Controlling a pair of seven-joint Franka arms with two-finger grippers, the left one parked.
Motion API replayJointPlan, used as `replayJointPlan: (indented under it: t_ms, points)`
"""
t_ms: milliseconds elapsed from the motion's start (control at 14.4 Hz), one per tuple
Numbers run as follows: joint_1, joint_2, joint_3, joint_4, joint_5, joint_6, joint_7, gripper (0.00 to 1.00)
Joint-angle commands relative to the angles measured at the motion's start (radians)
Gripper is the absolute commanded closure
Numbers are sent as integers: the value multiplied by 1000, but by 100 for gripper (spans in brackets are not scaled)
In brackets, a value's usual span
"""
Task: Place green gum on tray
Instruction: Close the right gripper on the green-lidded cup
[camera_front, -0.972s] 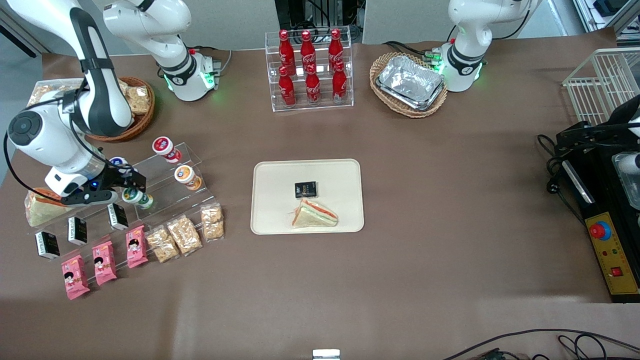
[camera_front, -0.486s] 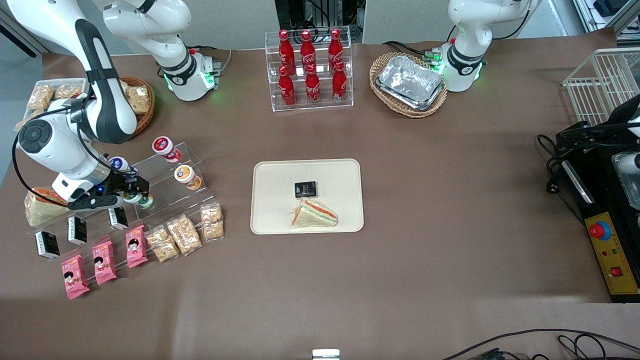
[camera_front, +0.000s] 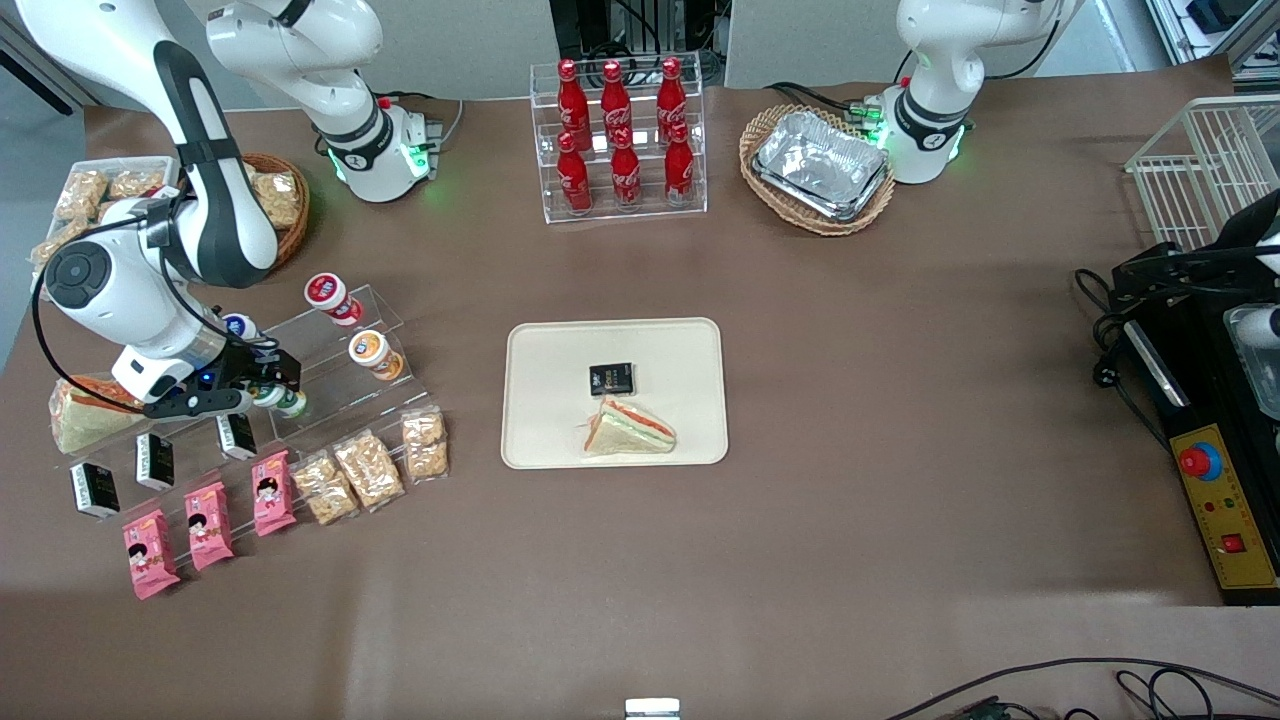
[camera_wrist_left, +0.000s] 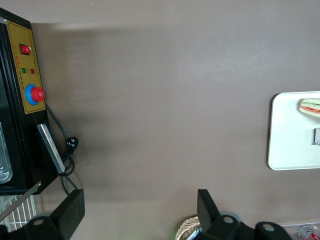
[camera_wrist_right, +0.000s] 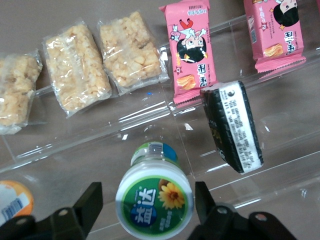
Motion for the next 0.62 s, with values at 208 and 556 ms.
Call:
replayJointPlan:
  t_ms: [208, 556]
  points:
    - [-5, -19, 2, -4, 2, 18, -49, 62]
    - [-5, -70, 0, 136, 2, -196, -82, 74]
